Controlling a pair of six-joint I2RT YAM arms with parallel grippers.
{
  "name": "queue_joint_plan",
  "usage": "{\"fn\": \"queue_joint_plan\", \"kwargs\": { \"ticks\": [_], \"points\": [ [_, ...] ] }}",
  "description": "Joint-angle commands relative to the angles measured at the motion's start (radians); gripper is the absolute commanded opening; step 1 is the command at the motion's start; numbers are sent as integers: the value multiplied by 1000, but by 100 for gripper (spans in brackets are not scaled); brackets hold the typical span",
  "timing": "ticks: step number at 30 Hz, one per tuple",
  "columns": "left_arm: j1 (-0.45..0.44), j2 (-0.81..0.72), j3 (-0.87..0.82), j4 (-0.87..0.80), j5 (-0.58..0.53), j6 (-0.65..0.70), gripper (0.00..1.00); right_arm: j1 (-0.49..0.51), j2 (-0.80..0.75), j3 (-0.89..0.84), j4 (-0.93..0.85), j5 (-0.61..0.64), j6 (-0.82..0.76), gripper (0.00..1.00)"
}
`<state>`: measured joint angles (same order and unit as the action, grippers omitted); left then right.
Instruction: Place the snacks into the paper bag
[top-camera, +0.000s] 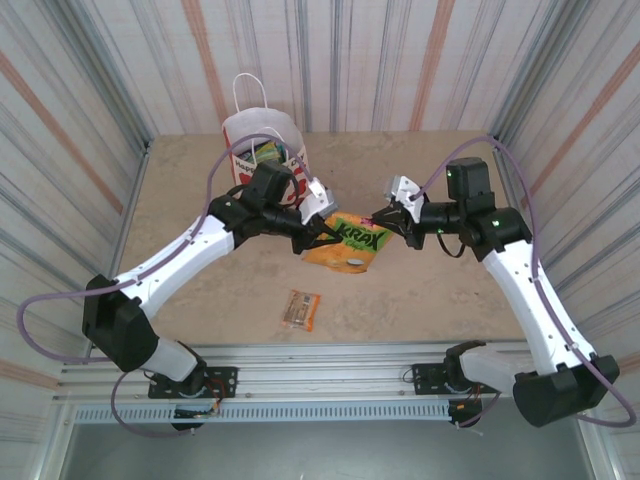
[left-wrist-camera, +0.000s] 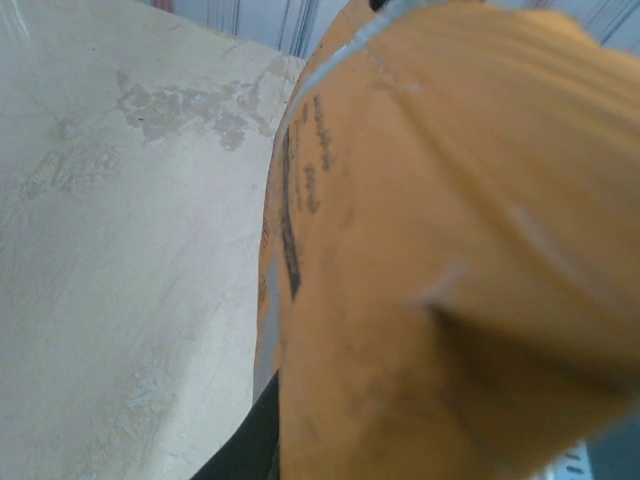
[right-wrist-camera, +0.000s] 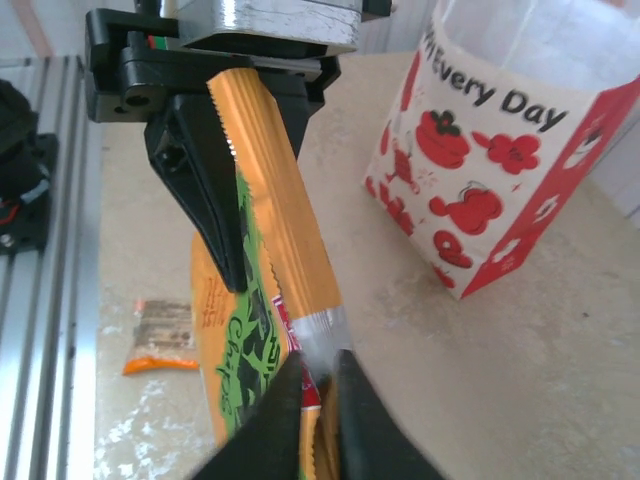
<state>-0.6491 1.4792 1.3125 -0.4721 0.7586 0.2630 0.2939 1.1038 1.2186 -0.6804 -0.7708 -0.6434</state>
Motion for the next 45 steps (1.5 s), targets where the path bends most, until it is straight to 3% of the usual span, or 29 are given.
{"fn": "queue_joint_plan", "kwargs": {
  "ticks": [1,7,13,16,23,28,32,38,45],
  "points": [
    [23,-29,37,55,27,-124,12,-11,-63,-38,106,73,68,29],
    [47,-68,68,207,-14,-328,6,-65,-214,-194,406,243,279,44],
    [106,-117,113,356,-273,-671,3,-105,-265,-278,532,270,404,45],
    [174,-118,139,387,-340,-815,0,-101,-256,-284,540,249,435,45],
    [255,-108,249,369,-494,-840,0,-54,-224,-302,576,238,452,43],
    [343,-99,271,491,-508,-837,0,-24,-198,-301,580,239,443,43],
    [405,-69,331,480,-539,-788,0,-10,-184,-301,579,240,433,43],
    [479,1,426,320,-507,-686,0,-3,-166,-296,561,239,415,43],
    [527,71,438,195,-435,-665,0,2,-146,-295,553,236,409,43]
  ]
}}
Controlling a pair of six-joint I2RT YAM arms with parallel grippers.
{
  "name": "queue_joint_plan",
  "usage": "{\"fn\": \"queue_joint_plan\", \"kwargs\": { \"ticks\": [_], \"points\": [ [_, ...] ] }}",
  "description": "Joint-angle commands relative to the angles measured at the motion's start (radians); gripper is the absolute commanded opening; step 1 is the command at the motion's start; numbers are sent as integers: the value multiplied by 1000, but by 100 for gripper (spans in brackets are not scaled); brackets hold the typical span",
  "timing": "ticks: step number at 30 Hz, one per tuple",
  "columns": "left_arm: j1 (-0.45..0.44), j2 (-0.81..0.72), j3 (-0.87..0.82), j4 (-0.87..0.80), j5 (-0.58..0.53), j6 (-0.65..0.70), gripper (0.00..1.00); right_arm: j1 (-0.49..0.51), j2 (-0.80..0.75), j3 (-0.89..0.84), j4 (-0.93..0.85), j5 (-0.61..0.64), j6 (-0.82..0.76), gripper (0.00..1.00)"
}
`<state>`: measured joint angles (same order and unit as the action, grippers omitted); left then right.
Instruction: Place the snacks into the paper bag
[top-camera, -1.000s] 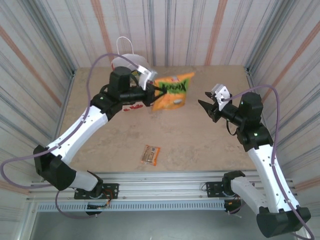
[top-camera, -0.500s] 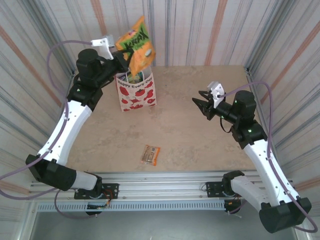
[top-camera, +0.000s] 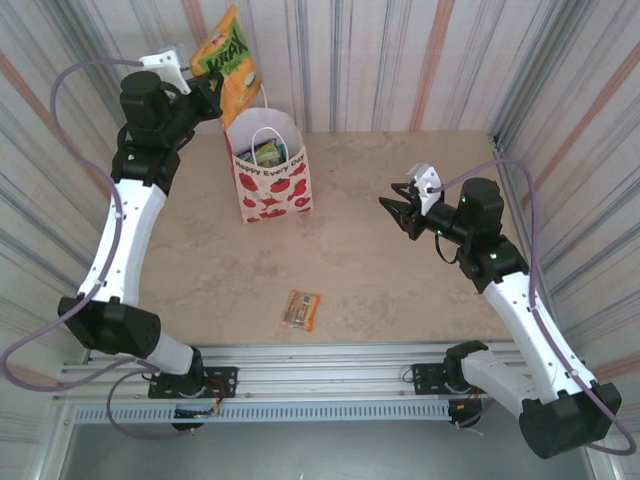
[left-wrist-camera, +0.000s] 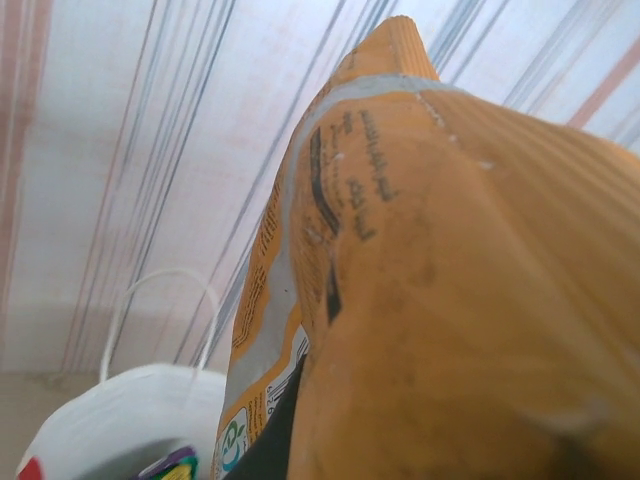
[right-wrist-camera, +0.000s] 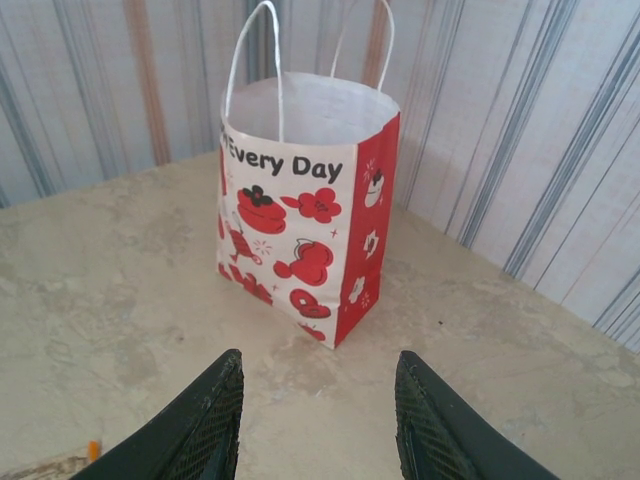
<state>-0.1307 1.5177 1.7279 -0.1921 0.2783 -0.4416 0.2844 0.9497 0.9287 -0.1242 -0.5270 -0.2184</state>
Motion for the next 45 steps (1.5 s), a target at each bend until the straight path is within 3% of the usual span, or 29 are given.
{"fn": "queue_joint_plan", "kwargs": {
  "ticks": [1,11,27,39,45],
  "points": [
    [10,46,23,-94,58,38,0,14,12,-5,-3,-7,-16,43],
    [12,162,55,-144,148,143,0,24,34,24,-41,-4,-25,43],
    [31,303,109,-221,454,176,0,25,57,21,-58,-4,-32,43],
    [63,292,86,-346,359,266,0,36,65,35,-65,-11,-32,43],
    [63,355,187,-454,320,302,25,40,61,34,-66,-1,-32,43]
  ]
}}
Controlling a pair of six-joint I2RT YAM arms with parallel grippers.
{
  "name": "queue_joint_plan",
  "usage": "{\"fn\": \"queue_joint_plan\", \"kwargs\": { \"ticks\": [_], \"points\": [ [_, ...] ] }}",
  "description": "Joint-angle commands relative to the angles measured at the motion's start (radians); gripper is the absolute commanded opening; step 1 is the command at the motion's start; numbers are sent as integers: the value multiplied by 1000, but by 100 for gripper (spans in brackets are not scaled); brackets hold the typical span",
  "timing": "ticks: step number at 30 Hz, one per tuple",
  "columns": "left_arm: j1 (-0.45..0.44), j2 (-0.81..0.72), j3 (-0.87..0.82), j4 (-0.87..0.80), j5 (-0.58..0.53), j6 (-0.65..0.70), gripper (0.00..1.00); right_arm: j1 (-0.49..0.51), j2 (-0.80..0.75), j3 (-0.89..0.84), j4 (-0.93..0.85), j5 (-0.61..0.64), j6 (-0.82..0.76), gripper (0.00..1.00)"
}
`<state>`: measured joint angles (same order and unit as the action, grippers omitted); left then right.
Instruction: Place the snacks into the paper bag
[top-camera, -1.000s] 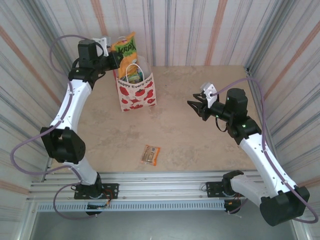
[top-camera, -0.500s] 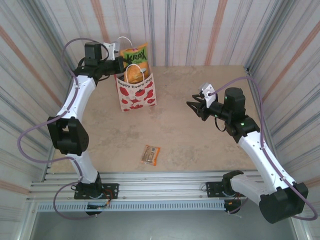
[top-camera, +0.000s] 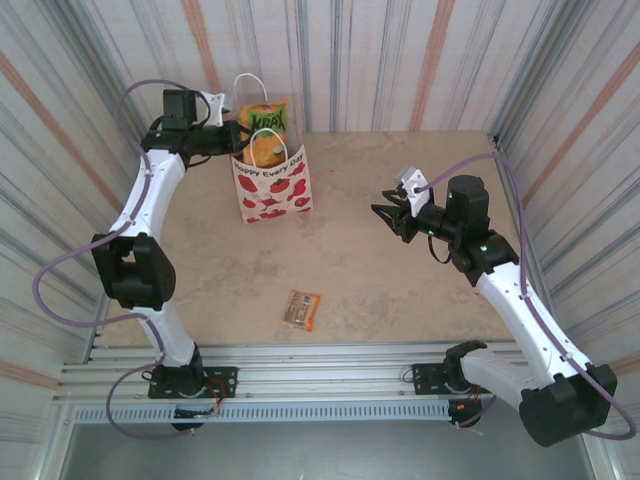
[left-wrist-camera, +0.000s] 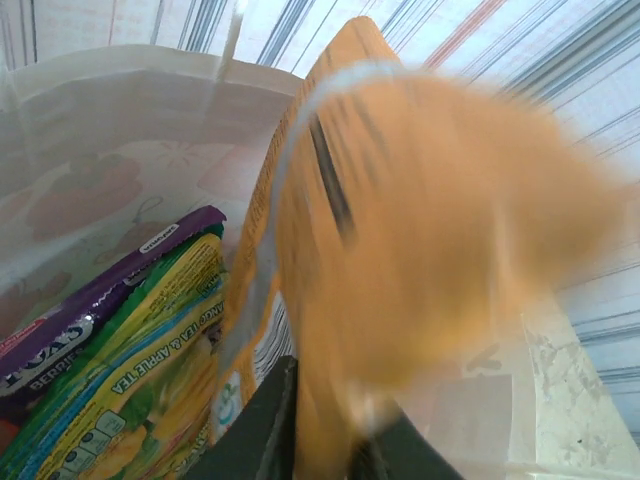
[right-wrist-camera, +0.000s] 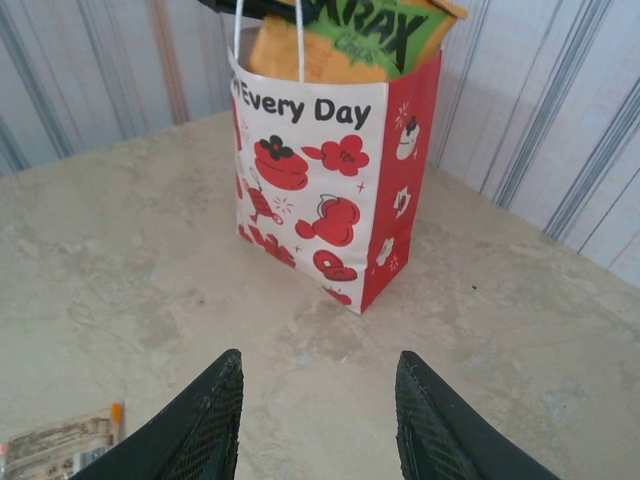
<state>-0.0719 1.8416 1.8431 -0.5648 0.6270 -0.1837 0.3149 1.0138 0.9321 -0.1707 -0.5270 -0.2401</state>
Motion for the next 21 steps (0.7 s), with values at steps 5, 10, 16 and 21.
{"fn": "queue_joint_plan", "kwargs": {
  "ticks": [5,10,16,21],
  "points": [
    [4,42,142,-130,-93,56,45,12,-12,32,-35,13,-18,43],
    [3,-47,107,-70,-178,64,45,14,-11,40,-39,15,-21,43],
    [-5,-100,54,-3,-99,66,42,22,9,47,-35,12,-21,43],
    [-39,-38,109,-122,-27,173,45,32,22,57,-39,13,-22,43]
  ]
}}
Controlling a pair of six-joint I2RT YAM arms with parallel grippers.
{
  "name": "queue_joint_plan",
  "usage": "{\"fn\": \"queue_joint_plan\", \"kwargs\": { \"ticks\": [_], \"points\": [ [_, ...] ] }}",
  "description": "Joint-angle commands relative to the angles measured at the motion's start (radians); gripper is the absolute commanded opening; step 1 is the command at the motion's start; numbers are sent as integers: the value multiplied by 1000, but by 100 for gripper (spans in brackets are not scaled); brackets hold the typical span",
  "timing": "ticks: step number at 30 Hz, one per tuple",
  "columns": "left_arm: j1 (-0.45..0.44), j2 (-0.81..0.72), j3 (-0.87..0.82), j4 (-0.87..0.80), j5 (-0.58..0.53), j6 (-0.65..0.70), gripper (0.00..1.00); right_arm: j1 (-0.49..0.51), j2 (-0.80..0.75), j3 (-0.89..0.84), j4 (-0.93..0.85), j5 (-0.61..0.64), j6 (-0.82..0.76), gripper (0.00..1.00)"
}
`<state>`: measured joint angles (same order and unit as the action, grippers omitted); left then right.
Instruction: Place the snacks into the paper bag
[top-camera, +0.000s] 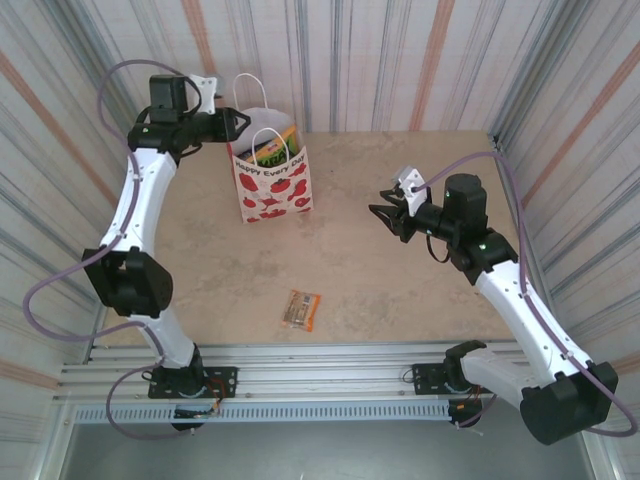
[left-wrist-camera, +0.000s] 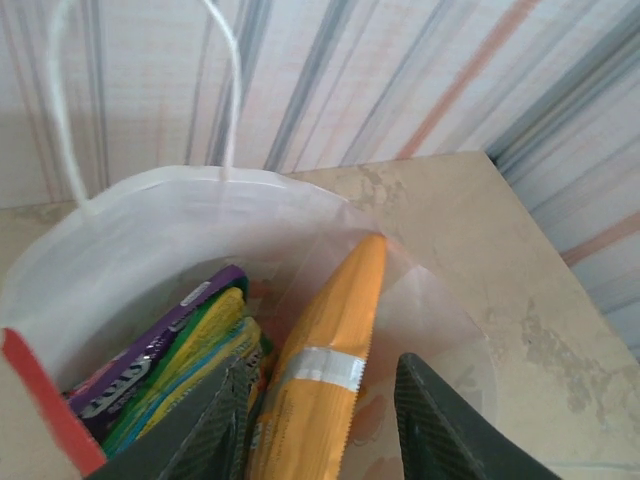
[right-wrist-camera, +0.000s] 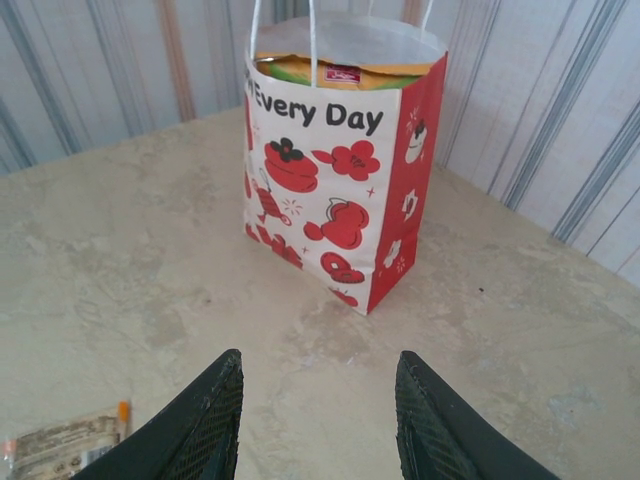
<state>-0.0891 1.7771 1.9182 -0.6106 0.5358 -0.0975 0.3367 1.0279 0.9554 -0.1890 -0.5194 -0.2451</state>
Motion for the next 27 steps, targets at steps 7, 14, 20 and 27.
{"fn": "queue_joint_plan", "kwargs": {
  "ticks": [7,14,20,27],
  "points": [
    [-79,172,199,-285,34,238,54,12,8,37,-45,22,-38,43],
    [-109,251,262,-318,-51,305,64,13,19,35,-45,24,-43,43],
    [-110,361,385,-438,-72,359,62,13,30,36,-43,25,-48,44],
    [-112,420,444,-471,-60,388,46,12,41,35,-40,22,-46,41]
  ]
}}
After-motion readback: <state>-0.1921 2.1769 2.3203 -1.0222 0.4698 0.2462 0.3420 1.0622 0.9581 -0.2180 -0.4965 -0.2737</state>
